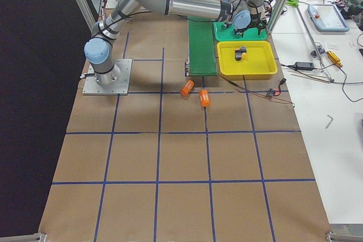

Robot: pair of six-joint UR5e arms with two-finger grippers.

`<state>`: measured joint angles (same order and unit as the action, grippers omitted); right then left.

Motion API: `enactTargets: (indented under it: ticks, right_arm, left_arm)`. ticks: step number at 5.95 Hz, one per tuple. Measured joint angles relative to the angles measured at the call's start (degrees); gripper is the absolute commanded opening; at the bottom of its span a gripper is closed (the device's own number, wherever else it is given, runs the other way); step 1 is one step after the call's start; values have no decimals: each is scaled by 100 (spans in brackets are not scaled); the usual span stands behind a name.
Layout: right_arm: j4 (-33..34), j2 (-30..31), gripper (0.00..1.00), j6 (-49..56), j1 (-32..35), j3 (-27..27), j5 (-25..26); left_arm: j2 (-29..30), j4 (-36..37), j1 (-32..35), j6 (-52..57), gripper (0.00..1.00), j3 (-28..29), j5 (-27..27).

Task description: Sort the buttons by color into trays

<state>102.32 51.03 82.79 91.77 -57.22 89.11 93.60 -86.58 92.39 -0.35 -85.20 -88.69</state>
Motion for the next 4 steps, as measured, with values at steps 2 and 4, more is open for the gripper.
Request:
enactTargets:
  ticks: [2, 4]
  right_arm:
    - [-1516, 876, 100, -1948, -167, -150, -5]
    - [-2162, 1875, 100, -4549, -278, -854, -74]
  left_arm:
    - [1, -2, -13, 0, 99, 6, -2]
    - [1, -1, -13, 0, 99, 7, -1]
